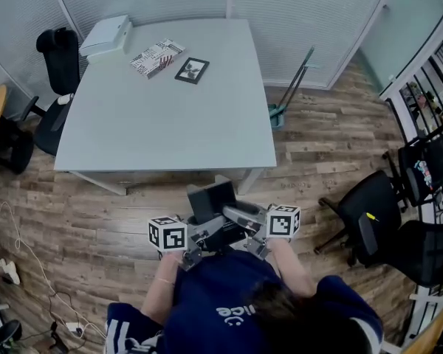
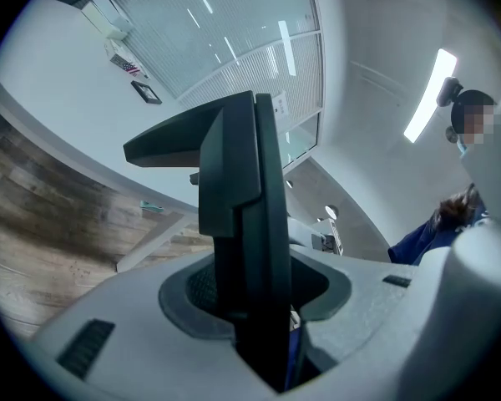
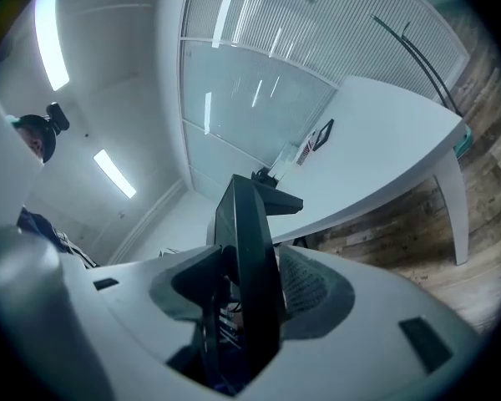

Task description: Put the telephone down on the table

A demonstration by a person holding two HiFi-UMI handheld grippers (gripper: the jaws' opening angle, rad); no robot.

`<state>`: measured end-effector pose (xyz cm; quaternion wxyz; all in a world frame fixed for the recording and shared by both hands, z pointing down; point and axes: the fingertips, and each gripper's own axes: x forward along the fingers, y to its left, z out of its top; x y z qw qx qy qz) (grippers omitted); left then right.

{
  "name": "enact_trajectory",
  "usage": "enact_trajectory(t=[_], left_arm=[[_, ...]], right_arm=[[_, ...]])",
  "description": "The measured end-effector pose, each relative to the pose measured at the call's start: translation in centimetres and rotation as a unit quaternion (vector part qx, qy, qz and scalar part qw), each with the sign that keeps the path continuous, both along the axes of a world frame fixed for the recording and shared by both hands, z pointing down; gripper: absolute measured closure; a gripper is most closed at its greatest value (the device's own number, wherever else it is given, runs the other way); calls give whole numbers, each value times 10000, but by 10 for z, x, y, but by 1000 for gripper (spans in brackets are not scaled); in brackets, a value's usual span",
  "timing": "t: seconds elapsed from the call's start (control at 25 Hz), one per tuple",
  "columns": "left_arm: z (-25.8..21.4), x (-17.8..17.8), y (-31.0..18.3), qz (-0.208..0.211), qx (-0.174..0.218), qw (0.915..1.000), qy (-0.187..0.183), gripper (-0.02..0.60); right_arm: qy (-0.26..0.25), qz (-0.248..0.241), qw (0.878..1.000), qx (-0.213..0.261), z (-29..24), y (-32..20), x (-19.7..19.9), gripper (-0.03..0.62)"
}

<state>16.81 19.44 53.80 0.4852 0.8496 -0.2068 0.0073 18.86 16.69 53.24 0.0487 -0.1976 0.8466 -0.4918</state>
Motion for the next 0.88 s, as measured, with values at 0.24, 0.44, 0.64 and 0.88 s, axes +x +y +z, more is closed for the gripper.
enact_trajectory(t=[0.24,0.44,0.64,0.88], left_arm=[[2,13,-28,-189,-14,9998,-64,414],[3,17,-37,-220,-34,9997,-106,414],[8,16,-44,-18,-134,9999,-92,414],[7,7,-74,271,-76,9996,-64,414]], right_arm=[[-54,-170,9998,-11,3,-28,12,368],[-114,-169,9998,-27,5,-37,16,368],[-113,-6,9998,-183,9,-43,15,368],[-121,293,9993,-191,10,-72,9,370]])
